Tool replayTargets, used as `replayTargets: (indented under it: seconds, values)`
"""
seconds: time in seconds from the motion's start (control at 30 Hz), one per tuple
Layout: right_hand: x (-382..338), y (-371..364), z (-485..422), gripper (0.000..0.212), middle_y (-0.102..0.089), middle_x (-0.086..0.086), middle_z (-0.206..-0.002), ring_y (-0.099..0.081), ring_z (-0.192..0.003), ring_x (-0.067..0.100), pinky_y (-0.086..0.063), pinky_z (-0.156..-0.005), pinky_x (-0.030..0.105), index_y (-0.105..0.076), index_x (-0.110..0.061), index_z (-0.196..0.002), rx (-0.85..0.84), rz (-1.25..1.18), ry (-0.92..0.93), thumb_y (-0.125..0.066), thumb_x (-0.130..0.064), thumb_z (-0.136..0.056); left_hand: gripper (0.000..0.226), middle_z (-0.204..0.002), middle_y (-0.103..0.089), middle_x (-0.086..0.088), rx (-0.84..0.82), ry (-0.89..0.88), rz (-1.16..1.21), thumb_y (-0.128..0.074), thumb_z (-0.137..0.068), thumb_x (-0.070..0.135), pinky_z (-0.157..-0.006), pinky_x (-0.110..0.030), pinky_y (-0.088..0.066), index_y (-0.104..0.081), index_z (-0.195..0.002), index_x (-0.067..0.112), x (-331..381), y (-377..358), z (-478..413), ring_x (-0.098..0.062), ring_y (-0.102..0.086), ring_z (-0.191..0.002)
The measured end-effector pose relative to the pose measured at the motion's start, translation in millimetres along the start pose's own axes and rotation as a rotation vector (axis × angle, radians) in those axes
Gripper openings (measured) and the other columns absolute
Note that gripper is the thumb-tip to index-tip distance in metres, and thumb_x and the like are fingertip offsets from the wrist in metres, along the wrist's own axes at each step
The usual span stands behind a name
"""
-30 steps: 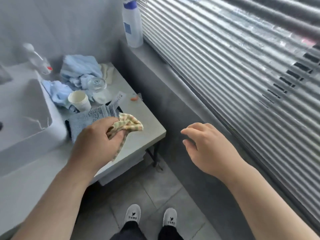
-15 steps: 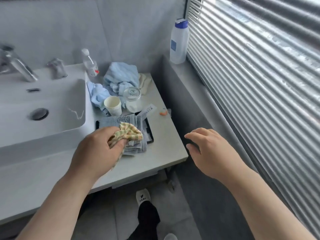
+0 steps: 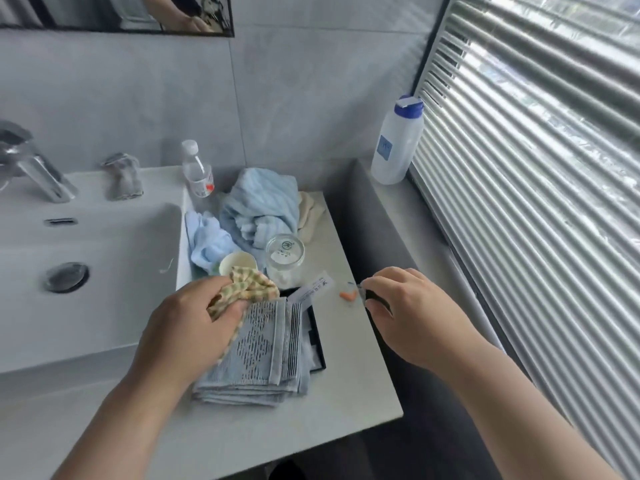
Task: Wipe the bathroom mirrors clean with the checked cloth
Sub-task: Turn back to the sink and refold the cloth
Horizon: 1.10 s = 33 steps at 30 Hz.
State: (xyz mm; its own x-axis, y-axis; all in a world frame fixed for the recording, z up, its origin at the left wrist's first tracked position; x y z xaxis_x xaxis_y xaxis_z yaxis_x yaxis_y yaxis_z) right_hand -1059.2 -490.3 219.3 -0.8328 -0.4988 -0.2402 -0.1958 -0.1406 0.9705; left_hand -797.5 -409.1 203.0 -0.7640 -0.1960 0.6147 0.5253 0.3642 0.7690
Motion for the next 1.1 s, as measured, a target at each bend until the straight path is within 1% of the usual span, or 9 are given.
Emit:
replayTargets:
  seconds: [0.33, 0.5, 0.6, 0.7, 0.8, 0.9, 0.97, 1.03, 1.1]
  values:
    - [-0.9, -5.0, -68.8, 0.025, -0.062, -0.010, -0.118, -0.056, -0.109, 0.021, -0.049, -0.090, 0.032, -0.065, -0.023, -0.119, -0.039, -0.032, 0.069, -0.050, -0.027, -0.099, 0.020, -0.076, -0.061, 0.013, 0.010, 0.023, 0.041, -0.082, -0.078, 0.015, -0.063, -0.028, -0.042, -0.074, -0.097, 0.015, -0.4, -7.5, -47.4, -0.023, -0.061, -0.070]
    - [-21.4, -7.4, -96.8, 0.030, -0.063, -0.009, -0.123, -0.057, -0.113, 0.018, -0.045, -0.098, 0.027, -0.064, -0.025, -0.127, -0.077, -0.164, 0.198, -0.053, -0.031, -0.099, 0.025, -0.070, -0.053, 0.034, 0.043, 0.029, 0.101, -0.084, -0.075, 0.012, -0.060, -0.012, -0.040, -0.073, -0.096, 0.020, 19.1, -17.5, -46.8, 0.001, -0.055, -0.065]
    - [-34.2, -8.1, -106.8, 0.024, -0.067, -0.008, -0.092, -0.059, -0.086, 0.011, -0.050, -0.079, 0.033, -0.071, -0.023, -0.101, -0.146, -0.364, 0.232, -0.050, -0.036, -0.100, 0.034, -0.080, -0.063, 0.024, 0.037, 0.033, 0.185, -0.083, -0.077, 0.016, -0.055, -0.014, -0.042, -0.062, -0.098, 0.033, 31.9, -28.4, -47.8, -0.001, -0.059, -0.072]
    - [-36.2, -7.5, -111.1, 0.032, -0.054, -0.008, -0.063, -0.048, -0.060, 0.012, -0.043, -0.060, 0.030, -0.062, -0.018, -0.078, -0.206, -0.599, 0.196, -0.052, -0.039, -0.100, 0.029, -0.081, -0.064, 0.020, 0.019, 0.065, 0.259, -0.078, -0.082, 0.027, -0.056, -0.021, -0.048, -0.060, -0.101, 0.039, 36.2, -40.9, -51.4, -0.005, -0.060, -0.066]
    - [-29.4, -9.6, -111.7, 0.013, -0.069, -0.013, -0.080, -0.063, -0.071, 0.008, -0.050, -0.069, 0.023, -0.073, -0.027, -0.090, -0.208, -0.709, 0.115, -0.062, -0.034, -0.095, 0.026, -0.078, -0.066, 0.015, 0.000, 0.091, 0.327, -0.081, -0.080, 0.021, -0.057, -0.018, -0.048, -0.066, -0.091, 0.038, 44.9, -49.4, -50.2, -0.009, -0.063, -0.068]
    - [-15.5, -14.7, -110.5, 0.006, -0.072, -0.005, -0.084, -0.068, -0.074, 0.013, -0.057, -0.075, 0.035, -0.074, -0.027, -0.088, -0.192, -0.819, -0.040, -0.070, -0.023, -0.088, 0.030, -0.084, -0.073, 0.015, -0.039, 0.255, 0.586, -0.078, -0.084, 0.015, -0.066, -0.014, -0.049, -0.072, -0.084, 0.044, 44.8, -61.1, -47.4, -0.007, -0.069, -0.079]
    - [-6.9, -18.0, -109.1, 0.018, -0.073, 0.002, -0.076, -0.070, -0.070, 0.022, -0.057, -0.069, 0.043, -0.071, -0.027, -0.080, -0.201, -0.944, -0.140, -0.069, -0.010, -0.086, 0.013, -0.088, -0.077, 0.003, -0.030, 0.431, 0.828, -0.077, -0.083, 0.019, -0.071, -0.023, -0.053, -0.075, -0.090, 0.030, 36.9, -73.3, -45.4, -0.017, -0.073, -0.085]
    - [0.7, -20.5, -108.8, 0.029, -0.070, 0.002, -0.071, -0.062, -0.059, 0.020, -0.049, -0.052, 0.037, -0.067, -0.028, -0.077, -0.192, -1.033, -0.198, -0.063, -0.001, -0.083, 0.012, -0.087, -0.077, -0.007, -0.030, 0.527, 0.969, -0.072, -0.074, 0.025, -0.071, -0.029, -0.054, -0.076, -0.086, 0.022, 34.1, -82.2, -43.1, -0.023, -0.073, -0.083]
    - [8.2, -19.7, -110.0, 0.032, -0.065, 0.000, -0.074, -0.053, -0.059, 0.014, -0.041, -0.051, 0.030, -0.066, -0.030, -0.079, -0.158, -1.100, -0.237, -0.056, 0.000, -0.074, 0.008, -0.083, -0.076, -0.008, -0.019, 0.563, 1.059, -0.070, -0.074, 0.020, -0.071, -0.034, -0.054, -0.076, -0.078, 0.024, 36.5, -82.4, -43.3, -0.019, -0.071, -0.076]
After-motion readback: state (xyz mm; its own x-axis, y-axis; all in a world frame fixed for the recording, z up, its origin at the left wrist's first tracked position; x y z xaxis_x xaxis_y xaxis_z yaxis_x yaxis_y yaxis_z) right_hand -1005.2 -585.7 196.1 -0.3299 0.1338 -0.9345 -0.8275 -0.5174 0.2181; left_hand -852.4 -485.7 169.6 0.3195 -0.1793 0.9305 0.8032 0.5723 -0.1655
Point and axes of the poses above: each hand's wrist, its own z-axis away from the middle knuckle, its own y-axis out of the back of the hand, x = y × z, the point moved 7 cm from there along -z, towards the middle knuckle
